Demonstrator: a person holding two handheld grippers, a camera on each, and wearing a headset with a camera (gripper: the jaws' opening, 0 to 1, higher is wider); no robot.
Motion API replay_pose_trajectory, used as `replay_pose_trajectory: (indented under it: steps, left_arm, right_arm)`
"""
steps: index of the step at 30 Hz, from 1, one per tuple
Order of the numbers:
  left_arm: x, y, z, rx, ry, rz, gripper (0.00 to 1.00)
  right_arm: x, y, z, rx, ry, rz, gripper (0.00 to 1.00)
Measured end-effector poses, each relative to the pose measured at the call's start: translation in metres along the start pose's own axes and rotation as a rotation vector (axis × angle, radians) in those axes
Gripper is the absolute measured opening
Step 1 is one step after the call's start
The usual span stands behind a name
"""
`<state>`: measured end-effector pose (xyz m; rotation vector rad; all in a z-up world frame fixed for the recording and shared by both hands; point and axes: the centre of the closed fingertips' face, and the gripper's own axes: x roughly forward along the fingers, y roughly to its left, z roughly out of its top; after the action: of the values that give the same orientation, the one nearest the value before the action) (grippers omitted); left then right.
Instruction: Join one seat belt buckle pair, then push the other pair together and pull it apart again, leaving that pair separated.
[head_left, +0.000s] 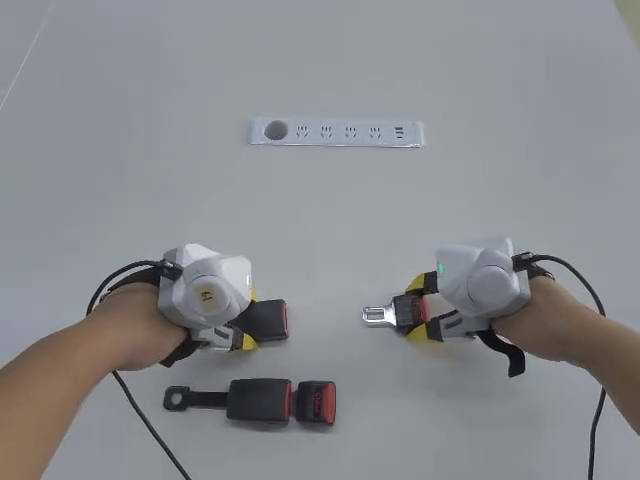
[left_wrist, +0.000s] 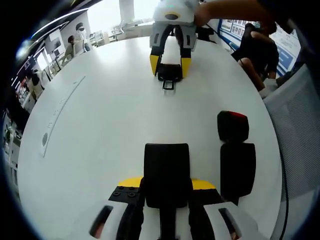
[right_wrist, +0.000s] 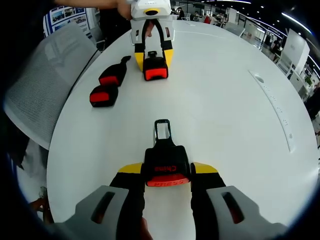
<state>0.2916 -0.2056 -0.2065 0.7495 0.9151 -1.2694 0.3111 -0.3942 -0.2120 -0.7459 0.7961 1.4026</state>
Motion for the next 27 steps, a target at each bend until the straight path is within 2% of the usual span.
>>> replay_pose_trajectory:
  steps: [4, 11, 18, 27]
  left_arm:
    - [0.0, 0.0, 0.0, -0.001, 0.001, 0.001, 0.34]
    - [0.001, 0.0, -0.001, 0.003, 0.0, 0.002, 0.34]
    - [0.0, -0.001, -0.001, 0.003, -0.002, 0.007, 0.34]
    - [0.0, -0.001, 0.0, 0.003, 0.008, 0.002, 0.34]
  right_arm:
    - [0.003, 0.003, 0.006, -0.007, -0.004, 0.001, 0.34]
    - [0.016, 0.014, 0.025, -0.044, 0.0, 0.013, 0.34]
    - [0.032, 0.015, 0.052, -0.039, -0.03, -0.003, 0.34]
    - [0.044, 0.019, 0.07, -0.03, -0.047, -0.008, 0.34]
